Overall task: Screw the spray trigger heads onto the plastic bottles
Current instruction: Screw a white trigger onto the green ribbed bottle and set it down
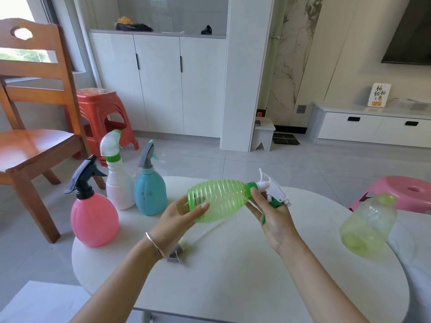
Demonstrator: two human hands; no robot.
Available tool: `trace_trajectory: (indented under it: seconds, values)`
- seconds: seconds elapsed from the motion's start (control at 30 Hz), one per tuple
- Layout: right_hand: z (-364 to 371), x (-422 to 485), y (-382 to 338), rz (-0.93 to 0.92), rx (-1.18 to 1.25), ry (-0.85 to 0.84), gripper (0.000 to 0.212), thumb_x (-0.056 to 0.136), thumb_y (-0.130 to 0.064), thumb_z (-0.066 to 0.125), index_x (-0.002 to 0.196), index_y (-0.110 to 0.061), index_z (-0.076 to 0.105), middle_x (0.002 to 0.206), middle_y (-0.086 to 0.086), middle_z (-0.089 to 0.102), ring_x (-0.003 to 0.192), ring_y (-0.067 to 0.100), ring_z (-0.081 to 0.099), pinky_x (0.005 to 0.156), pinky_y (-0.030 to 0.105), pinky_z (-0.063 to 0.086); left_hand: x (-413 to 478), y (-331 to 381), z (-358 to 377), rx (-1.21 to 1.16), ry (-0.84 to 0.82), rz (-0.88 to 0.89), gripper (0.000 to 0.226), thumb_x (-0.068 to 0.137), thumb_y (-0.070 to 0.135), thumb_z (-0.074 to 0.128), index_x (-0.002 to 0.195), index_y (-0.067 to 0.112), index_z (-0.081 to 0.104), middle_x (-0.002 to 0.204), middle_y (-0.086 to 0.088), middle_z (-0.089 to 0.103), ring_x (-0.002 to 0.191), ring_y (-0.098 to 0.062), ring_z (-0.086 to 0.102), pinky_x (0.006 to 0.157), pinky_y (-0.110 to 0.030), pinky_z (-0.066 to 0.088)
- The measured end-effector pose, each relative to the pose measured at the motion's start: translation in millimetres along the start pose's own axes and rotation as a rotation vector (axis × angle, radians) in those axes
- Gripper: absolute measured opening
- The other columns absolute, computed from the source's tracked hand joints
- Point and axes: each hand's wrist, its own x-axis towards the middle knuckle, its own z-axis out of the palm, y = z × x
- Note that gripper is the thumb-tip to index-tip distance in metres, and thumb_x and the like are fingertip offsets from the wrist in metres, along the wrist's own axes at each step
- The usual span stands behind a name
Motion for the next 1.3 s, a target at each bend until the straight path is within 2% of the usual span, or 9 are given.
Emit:
trace_trajectory:
  seconds: [0.23, 0.43, 0.5, 0.6, 0.7, 0.77, 0.97, 1.17, 1.3]
  values:
    - [2, 1, 2, 0.051, 0.025, 0.083, 0.052, 0.064, -0.025, 0.077, 0.112, -0.009, 0.065, 0.109, 0.012, 0.068, 0.104, 0.023, 0.065, 0.084, 0.028, 0.056, -4, -3, 3, 0.139, -0.048, 0.156, 0.077, 0.06, 0.026, 0.081, 0.126, 0.042, 0.044, 0.131, 0.016, 0.048, 0.104, -0.007, 0.066, 0.078, -0.019, 0.054]
    - [9, -2, 11, 0.02, -0.046, 0.053, 0.024, 0.067, -0.018, 0.079, 0.09, -0.018, 0.072, 0.094, 0.004, 0.074, 0.094, 0.017, 0.069, 0.075, 0.023, 0.057, 3, -1, 10, -0.152, 0.057, -0.207, 0.04, 0.09, 0.052, 0.039, 0.118, 0.025, 0.049, 0.116, -0.011, 0.058, 0.099, -0.024, 0.065, 0.074, -0.04, 0.059]
    - [9, -1, 11, 0.08, 0.005, 0.088, 0.027, 0.069, -0.019, 0.077, 0.095, -0.016, 0.07, 0.099, 0.007, 0.071, 0.094, 0.019, 0.067, 0.078, 0.025, 0.057, 1, 4, 9, 0.075, 0.073, -0.048, 0.039, 0.089, 0.038, 0.05, 0.125, 0.028, 0.04, 0.12, -0.006, 0.052, 0.098, -0.01, 0.065, 0.069, -0.025, 0.059]
    - [12, -1, 11, 0.15, 0.181, 0.069, 0.034, 0.068, -0.021, 0.074, 0.1, -0.014, 0.066, 0.099, 0.007, 0.069, 0.087, 0.015, 0.069, 0.076, 0.025, 0.058, 0, 5, 2, 0.177, 0.054, 0.114, 0.08, 0.071, 0.031, 0.078, 0.136, 0.027, 0.033, 0.129, 0.011, 0.048, 0.101, 0.014, 0.058, 0.074, -0.005, 0.048]
    - [18, -2, 10, 0.111, 0.118, 0.038, 0.029, 0.063, -0.023, 0.077, 0.091, -0.02, 0.071, 0.092, 0.0, 0.071, 0.087, 0.012, 0.069, 0.075, 0.023, 0.057, -2, 8, 2, 0.001, -0.073, -0.117, 0.081, 0.07, 0.058, 0.066, 0.136, 0.022, 0.036, 0.133, -0.003, 0.054, 0.115, -0.013, 0.06, 0.09, -0.029, 0.053]
    - [20, -3, 9, 0.099, 0.074, 0.04, 0.026, 0.061, -0.023, 0.077, 0.087, -0.022, 0.071, 0.095, -0.001, 0.07, 0.092, 0.012, 0.067, 0.076, 0.023, 0.057, -5, 11, 3, -0.02, -0.067, -0.224, 0.08, 0.066, 0.063, 0.053, 0.134, 0.027, 0.035, 0.132, -0.007, 0.053, 0.116, -0.028, 0.059, 0.079, -0.041, 0.059]
    - [20, -2, 4, 0.149, 0.215, -0.028, 0.023, 0.068, -0.022, 0.072, 0.09, -0.019, 0.069, 0.095, -0.001, 0.071, 0.095, 0.014, 0.067, 0.085, 0.027, 0.056, -10, 18, 0, 0.282, 0.038, 0.231, 0.062, 0.066, 0.034, 0.071, 0.122, 0.037, 0.043, 0.131, 0.002, 0.049, 0.091, -0.002, 0.068, 0.076, -0.015, 0.053]
    - [23, -5, 9, 0.163, 0.157, -0.017, 0.031, 0.068, -0.024, 0.072, 0.098, -0.02, 0.067, 0.104, -0.003, 0.071, 0.106, 0.014, 0.063, 0.098, 0.031, 0.047, -11, 13, -6, 0.13, -0.064, 0.006, 0.06, 0.062, 0.034, 0.075, 0.117, 0.036, 0.05, 0.119, -0.005, 0.064, 0.095, -0.013, 0.069, 0.072, -0.023, 0.057]
    - [25, -3, 2, 0.142, 0.163, -0.019, 0.031, 0.067, -0.023, 0.071, 0.097, -0.017, 0.068, 0.101, -0.001, 0.071, 0.098, 0.012, 0.066, 0.095, 0.027, 0.05, -13, 11, -1, 0.216, 0.035, 0.175, 0.066, 0.058, 0.029, 0.079, 0.117, 0.031, 0.051, 0.123, -0.003, 0.059, 0.096, -0.01, 0.068, 0.075, -0.02, 0.055]
